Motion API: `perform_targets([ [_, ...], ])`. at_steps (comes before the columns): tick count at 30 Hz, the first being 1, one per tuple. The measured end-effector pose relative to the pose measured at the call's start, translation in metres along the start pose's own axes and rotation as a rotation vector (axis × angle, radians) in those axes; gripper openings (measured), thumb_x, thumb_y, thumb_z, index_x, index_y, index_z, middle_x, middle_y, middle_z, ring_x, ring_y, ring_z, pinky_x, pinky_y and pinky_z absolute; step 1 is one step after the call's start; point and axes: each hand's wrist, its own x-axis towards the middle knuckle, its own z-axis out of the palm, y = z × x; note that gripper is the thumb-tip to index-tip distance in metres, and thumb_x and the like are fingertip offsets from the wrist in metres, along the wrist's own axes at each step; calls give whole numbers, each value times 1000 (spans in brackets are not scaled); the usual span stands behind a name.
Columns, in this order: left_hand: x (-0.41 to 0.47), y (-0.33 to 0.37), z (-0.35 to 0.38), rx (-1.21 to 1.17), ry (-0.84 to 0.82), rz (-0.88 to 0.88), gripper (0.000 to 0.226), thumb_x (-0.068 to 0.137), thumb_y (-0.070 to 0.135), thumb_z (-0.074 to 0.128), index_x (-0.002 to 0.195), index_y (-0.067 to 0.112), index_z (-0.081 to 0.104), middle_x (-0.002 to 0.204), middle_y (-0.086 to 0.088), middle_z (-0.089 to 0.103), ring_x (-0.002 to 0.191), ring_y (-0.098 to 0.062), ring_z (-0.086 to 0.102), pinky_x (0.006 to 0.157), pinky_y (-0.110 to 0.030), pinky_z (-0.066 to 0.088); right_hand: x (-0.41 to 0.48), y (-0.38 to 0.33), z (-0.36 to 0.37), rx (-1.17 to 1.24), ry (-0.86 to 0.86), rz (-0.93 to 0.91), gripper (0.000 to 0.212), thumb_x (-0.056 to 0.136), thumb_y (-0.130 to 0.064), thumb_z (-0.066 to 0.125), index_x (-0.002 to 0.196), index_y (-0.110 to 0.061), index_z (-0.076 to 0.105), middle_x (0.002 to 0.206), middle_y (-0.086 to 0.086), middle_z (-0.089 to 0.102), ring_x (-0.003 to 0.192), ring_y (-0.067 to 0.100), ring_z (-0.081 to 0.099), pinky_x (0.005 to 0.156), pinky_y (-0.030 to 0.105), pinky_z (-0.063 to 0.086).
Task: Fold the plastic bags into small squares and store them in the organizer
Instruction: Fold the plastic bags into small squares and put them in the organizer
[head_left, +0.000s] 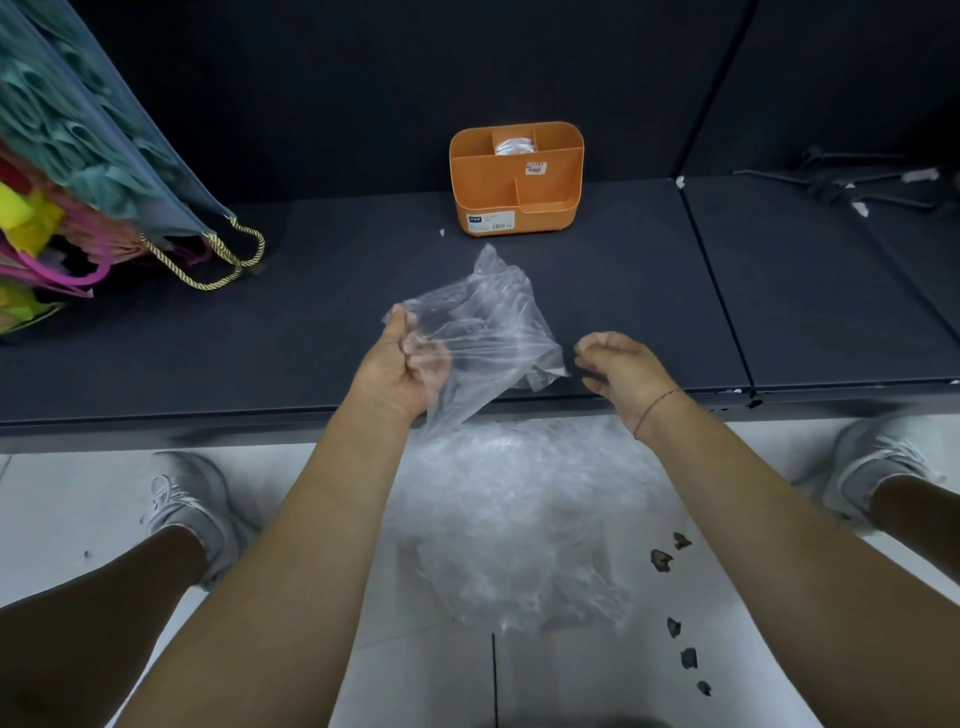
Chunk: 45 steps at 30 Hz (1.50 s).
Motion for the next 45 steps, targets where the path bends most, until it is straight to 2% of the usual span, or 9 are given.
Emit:
perform_targets([
  [4,-1,-2,5,21,-22,-34,28,98,30,58,74,16,53,38,7,37,26,-4,30,28,-16,32,3,9,25,-180,-218,-125,67,81,-14,76,139,-24,43,138,-9,41,120,3,42,101,24,38],
  [8,1,4,5,20,11,-60,29,98,30,58,74,16,55,37,6,38,26,-3,28,28,-15,31,22,13,42,-253,-17,-179,7,79,-15,72,85,-14,69,99,6,69,93,18,65,87,25,52],
  [16,28,49,-6,119,119,75,40,103,35,47,67,17,48,39,8,47,30,-2,42,50,-16,46,10,-7,-14,-129,-188,-119,24,93,-13,62,71,-16,54,69,1,56,68,13,55,73,26,50],
  [19,31,48,5,263,60,191,31,101,39,49,100,10,58,86,-3,74,73,-9,72,89,-29,55,8,-12,-23,-2,-96,-94,20,93,-14,63,75,-14,54,67,3,56,62,13,56,63,23,53],
  [22,22,39,12,562,-69,164,80,83,69,53,134,7,49,125,-8,65,116,-21,62,109,-42,42,8,-21,-23,222,-28,-27,9,92,-15,63,84,-12,62,72,-2,71,67,10,67,60,24,55],
  [26,3,4,11,883,-238,37,92,63,73,63,138,20,50,124,-5,67,117,-21,62,109,-43,42,9,-27,-19,394,-44,49,3,92,-15,63,93,-13,64,83,1,70,77,14,67,63,27,58],
  [33,-6,-36,10,862,-373,185,46,80,35,72,115,6,67,113,-11,72,109,-22,68,103,-38,48,1,-27,-21,662,-34,272,8,94,-13,60,87,-12,56,49,-5,37,38,4,36,48,22,53],
  [41,0,-13,9,674,108,358,29,89,37,70,72,17,57,50,8,51,51,-7,46,57,-19,47,-1,-28,-33,696,64,342,7,91,-15,65,94,-10,61,45,-5,34,38,5,38,53,27,57],
  [45,1,-15,3,651,268,542,31,98,40,55,85,12,53,70,4,54,63,-9,51,69,-23,48,-3,-33,-25,878,113,383,8,97,-13,56,92,-10,61,41,-4,37,35,6,42,48,28,56],
])
